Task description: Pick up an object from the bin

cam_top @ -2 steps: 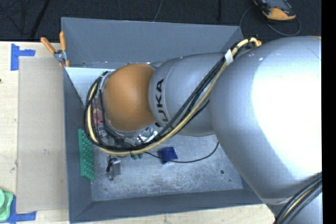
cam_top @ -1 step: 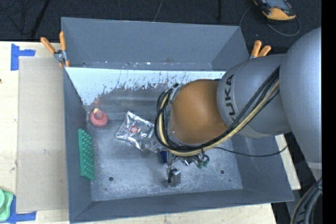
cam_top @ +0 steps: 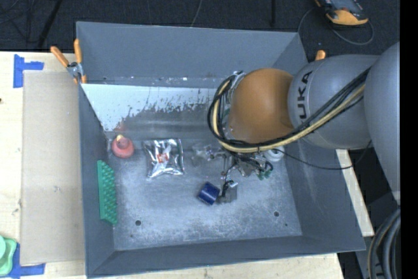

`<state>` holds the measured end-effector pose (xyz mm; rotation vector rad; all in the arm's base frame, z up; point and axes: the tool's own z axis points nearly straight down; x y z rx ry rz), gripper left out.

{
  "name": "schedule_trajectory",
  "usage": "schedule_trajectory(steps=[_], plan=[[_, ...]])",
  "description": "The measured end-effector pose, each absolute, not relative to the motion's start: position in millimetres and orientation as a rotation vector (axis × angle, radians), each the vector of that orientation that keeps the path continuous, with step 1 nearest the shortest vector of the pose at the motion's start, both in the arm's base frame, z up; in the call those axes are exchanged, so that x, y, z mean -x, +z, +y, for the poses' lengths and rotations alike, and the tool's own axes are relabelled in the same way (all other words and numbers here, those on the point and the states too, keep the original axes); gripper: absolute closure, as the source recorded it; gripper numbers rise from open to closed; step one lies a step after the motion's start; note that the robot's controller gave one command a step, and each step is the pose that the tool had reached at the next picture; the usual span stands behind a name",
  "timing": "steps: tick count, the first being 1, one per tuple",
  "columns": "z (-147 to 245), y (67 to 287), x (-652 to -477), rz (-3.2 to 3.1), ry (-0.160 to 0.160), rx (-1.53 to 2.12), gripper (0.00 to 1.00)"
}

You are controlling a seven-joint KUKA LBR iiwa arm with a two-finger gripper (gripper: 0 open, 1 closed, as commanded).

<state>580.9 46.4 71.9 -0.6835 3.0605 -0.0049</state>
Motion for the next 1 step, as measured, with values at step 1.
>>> schedule_trajectory(steps=[1], plan=[[55.9, 68.8, -534.4, 3.073, 0.003, 0.674, 0.0]])
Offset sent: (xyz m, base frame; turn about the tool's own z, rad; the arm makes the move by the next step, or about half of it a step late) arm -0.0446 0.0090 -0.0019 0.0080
